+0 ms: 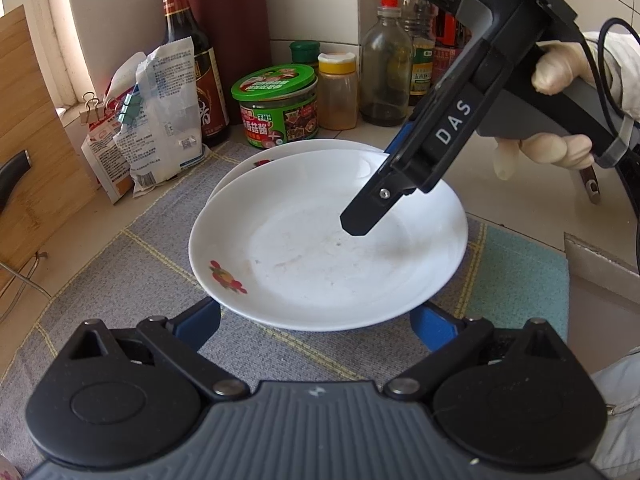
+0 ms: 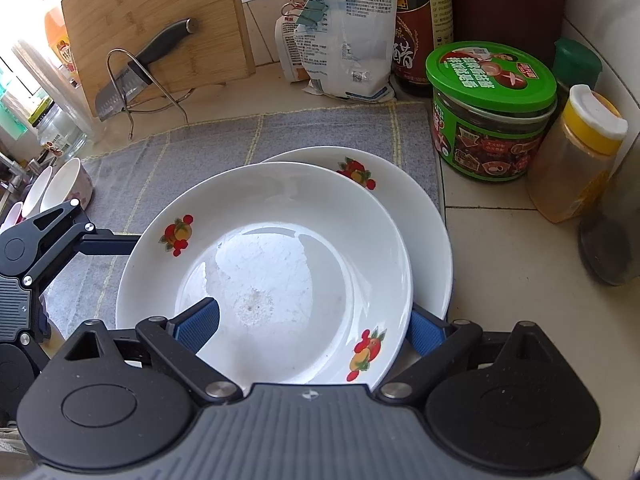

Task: Organize plates and bowls
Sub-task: 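Lower the held plate onto the plate stack with both tools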

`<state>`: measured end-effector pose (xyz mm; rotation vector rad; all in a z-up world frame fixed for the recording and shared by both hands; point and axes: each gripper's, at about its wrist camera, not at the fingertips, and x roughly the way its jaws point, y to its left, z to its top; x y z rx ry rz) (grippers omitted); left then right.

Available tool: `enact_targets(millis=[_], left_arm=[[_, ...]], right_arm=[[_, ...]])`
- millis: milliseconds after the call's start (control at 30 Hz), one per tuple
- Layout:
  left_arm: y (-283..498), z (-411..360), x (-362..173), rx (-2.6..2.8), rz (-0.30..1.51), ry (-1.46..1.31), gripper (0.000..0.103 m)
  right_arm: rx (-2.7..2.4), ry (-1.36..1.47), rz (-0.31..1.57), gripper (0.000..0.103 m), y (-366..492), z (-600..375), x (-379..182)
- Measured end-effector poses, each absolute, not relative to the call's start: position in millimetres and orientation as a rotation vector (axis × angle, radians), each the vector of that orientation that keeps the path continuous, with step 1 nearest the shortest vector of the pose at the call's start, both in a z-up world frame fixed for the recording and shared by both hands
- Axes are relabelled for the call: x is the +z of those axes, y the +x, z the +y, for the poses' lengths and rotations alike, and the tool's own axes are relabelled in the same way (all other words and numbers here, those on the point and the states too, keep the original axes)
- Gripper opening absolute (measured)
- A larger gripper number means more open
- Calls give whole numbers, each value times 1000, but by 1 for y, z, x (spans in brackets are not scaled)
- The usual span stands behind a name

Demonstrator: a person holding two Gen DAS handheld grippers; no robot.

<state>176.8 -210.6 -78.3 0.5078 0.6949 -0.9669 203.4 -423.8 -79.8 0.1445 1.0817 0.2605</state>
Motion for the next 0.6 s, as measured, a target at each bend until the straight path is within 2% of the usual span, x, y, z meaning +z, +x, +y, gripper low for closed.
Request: enact_targets(millis=[600], left_arm=[[175,-210,-75,-969,663,521,100]], right_arm=[[225,108,1087,102,201,-419,-76]])
